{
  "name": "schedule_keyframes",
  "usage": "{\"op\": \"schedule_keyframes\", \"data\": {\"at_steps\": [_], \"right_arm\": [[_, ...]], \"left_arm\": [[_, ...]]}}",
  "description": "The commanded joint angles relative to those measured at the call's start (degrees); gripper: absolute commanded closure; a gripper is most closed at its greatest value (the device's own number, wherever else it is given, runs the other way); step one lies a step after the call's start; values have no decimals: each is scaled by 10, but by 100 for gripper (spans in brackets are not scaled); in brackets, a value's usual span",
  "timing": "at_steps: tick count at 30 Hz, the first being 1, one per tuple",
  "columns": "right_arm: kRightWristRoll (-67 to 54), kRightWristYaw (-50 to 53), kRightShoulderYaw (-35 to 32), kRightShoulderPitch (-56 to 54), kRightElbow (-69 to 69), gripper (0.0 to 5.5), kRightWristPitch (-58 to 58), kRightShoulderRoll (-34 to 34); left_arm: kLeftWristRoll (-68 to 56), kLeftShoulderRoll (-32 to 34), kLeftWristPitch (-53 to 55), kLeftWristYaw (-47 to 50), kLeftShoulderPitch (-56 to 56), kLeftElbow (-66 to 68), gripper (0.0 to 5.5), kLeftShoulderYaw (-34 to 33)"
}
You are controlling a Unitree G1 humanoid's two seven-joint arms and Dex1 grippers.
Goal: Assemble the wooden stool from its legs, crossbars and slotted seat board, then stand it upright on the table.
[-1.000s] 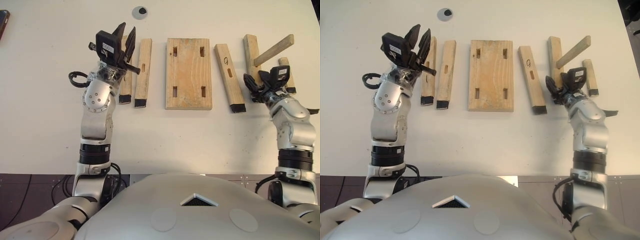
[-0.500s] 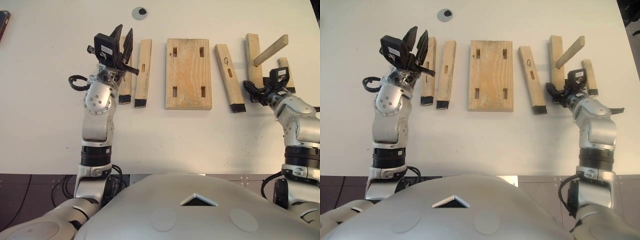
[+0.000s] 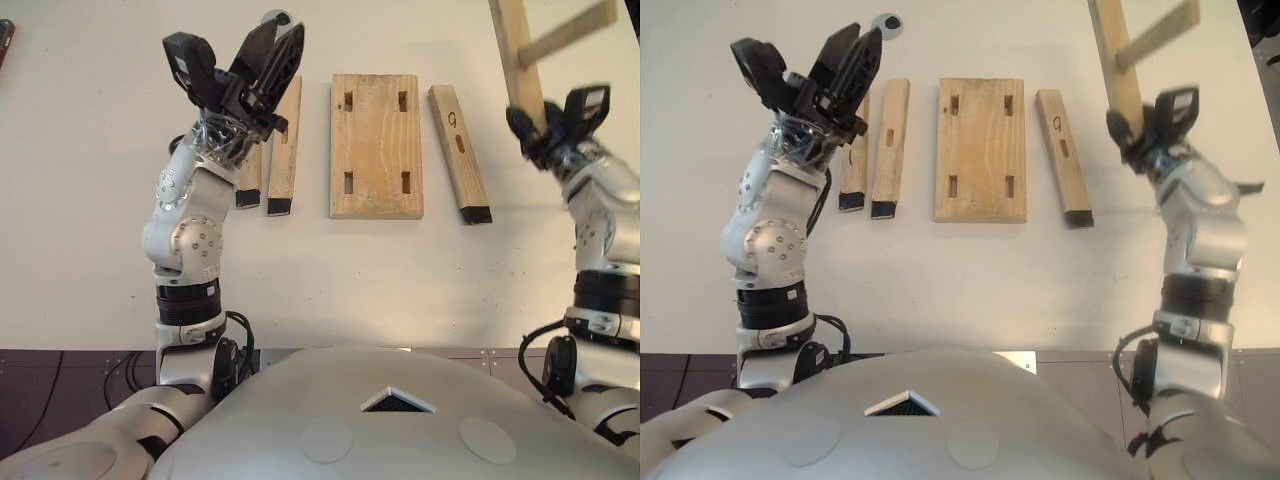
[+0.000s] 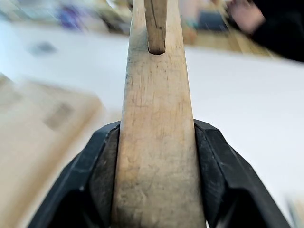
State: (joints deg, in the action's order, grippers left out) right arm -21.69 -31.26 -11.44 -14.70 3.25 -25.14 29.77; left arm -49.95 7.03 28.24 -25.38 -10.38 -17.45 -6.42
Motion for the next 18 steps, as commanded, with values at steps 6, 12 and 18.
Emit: {"op": "schedule_keyframes", "data": {"at_steps": [6,12,18], "right_arm": [[-317,-214,-16,-171,-113,349,-243,45],[-355,-297,16,-194,-140,349,-300,91],[-313,-357,59,-163,-159,349,-270,121]], "left_arm": [[-267,19,87,-19,-117,-32,187,-56],[-248,-1,52,-17,-134,-31,145,-44],[-284,-26,40,-27,-134,-34,145,-43]]}}
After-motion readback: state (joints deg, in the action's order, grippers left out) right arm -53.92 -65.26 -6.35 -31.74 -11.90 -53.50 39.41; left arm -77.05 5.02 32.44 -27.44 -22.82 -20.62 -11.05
